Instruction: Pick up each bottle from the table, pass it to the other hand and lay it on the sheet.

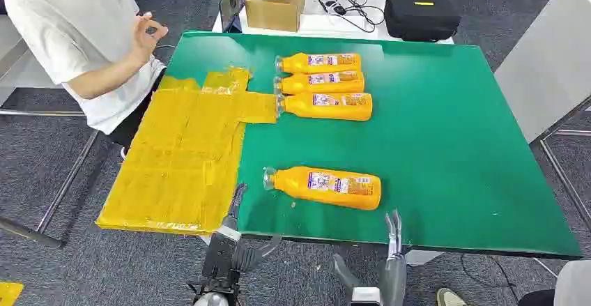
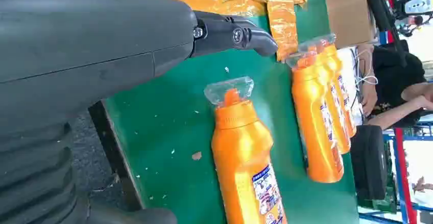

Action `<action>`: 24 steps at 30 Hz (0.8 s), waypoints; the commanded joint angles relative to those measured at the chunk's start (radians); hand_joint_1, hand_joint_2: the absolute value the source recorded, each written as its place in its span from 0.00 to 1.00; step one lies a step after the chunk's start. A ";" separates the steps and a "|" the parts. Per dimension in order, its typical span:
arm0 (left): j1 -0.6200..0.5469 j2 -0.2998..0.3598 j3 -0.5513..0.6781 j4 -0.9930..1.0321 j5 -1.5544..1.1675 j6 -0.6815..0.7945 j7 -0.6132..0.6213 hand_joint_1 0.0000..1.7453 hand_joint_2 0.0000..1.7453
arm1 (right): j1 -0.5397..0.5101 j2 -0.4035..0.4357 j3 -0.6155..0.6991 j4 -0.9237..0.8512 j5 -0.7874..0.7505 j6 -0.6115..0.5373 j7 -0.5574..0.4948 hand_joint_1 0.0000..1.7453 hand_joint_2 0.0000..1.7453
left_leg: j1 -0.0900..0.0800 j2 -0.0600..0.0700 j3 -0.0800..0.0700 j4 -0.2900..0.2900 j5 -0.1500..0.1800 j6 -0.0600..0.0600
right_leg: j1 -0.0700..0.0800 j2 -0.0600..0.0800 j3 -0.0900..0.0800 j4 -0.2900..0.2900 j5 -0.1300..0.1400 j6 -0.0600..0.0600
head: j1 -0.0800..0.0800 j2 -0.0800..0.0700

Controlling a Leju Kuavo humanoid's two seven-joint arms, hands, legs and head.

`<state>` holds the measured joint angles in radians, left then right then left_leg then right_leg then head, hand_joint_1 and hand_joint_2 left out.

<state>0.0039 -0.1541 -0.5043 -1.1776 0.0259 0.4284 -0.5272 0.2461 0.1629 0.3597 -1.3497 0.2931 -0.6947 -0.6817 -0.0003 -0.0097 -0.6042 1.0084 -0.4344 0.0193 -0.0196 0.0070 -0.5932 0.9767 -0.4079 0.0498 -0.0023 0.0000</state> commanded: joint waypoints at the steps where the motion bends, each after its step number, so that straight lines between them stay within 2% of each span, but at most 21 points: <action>1: -0.080 -0.015 0.007 0.096 0.002 -0.052 -0.001 0.00 1.00 | -0.104 -0.107 -0.058 0.035 0.433 -0.003 0.219 0.00 1.00 | 0.001 0.000 0.004 -0.001 -0.001 -0.001 | 0.001 -0.001 0.004 -0.001 -0.001 -0.002 | 0.000 0.000; 4: -0.096 -0.027 0.002 0.118 0.006 -0.085 -0.008 0.00 1.00 | -0.212 -0.162 -0.050 0.145 0.417 -0.002 0.250 0.00 1.00 | 0.001 0.001 0.004 -0.001 0.000 0.000 | 0.001 -0.001 0.006 -0.003 0.001 -0.001 | 0.000 0.000; 6: -0.118 -0.036 -0.019 0.148 0.009 -0.111 -0.003 0.00 1.00 | -0.245 -0.159 -0.104 0.181 0.541 -0.003 0.277 0.00 1.00 | 0.000 0.002 0.003 -0.001 0.001 0.001 | 0.000 0.001 0.004 -0.003 0.001 -0.001 | 0.000 0.000; 7: -0.138 -0.041 -0.024 0.170 0.011 -0.112 -0.003 0.00 1.00 | -0.267 -0.150 -0.121 0.202 0.535 -0.003 0.260 0.00 1.00 | -0.001 0.001 0.002 -0.001 0.001 0.001 | 0.000 0.001 0.004 -0.002 0.002 0.000 | 0.000 0.000; 9: -0.138 -0.038 -0.030 0.163 0.017 -0.122 -0.015 0.00 1.00 | -0.331 -0.138 -0.095 0.250 0.538 -0.003 0.261 0.00 1.00 | -0.002 0.002 0.003 -0.001 0.001 0.001 | -0.001 0.000 0.003 -0.002 0.003 0.000 | 0.000 0.000; 11: -0.134 -0.032 -0.033 0.154 0.021 -0.125 -0.007 0.00 1.00 | -0.373 -0.137 -0.066 0.268 0.606 -0.003 0.302 0.00 1.00 | -0.003 0.003 0.003 -0.001 0.002 0.002 | -0.002 0.002 0.003 -0.002 0.003 0.001 | 0.000 0.000; 13: -0.145 -0.033 -0.041 0.171 0.022 -0.136 -0.005 0.00 1.00 | -0.423 -0.139 -0.042 0.302 0.598 0.022 0.333 0.00 1.00 | -0.002 0.005 0.003 0.000 0.002 0.002 | -0.001 0.003 0.003 -0.001 0.003 0.000 | 0.000 0.000; 22: -0.150 -0.034 -0.044 0.181 0.022 -0.137 -0.005 0.00 1.00 | -0.428 -0.152 -0.025 0.312 0.588 0.021 0.346 0.00 1.00 | -0.002 0.002 0.004 -0.001 0.001 0.002 | -0.001 0.000 0.005 -0.002 0.002 0.001 | 0.000 0.000; 24: -0.148 -0.033 -0.043 0.175 0.022 -0.141 -0.005 0.00 1.00 | -0.475 -0.179 0.020 0.376 0.648 0.078 0.433 0.00 1.00 | -0.003 0.001 0.003 0.000 0.002 0.002 | -0.002 0.000 0.004 -0.001 0.002 0.001 | 0.000 0.000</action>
<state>-0.1085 -0.1953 -0.5291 -1.0716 0.0454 0.2922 -0.5360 -0.1273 0.0366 0.2998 -1.1356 0.8850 -0.6737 -0.3395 -0.0039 -0.0096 -0.6047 1.0086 -0.4316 0.0228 -0.0224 0.0070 -0.5931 0.9769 -0.4054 0.0527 -0.0023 0.0000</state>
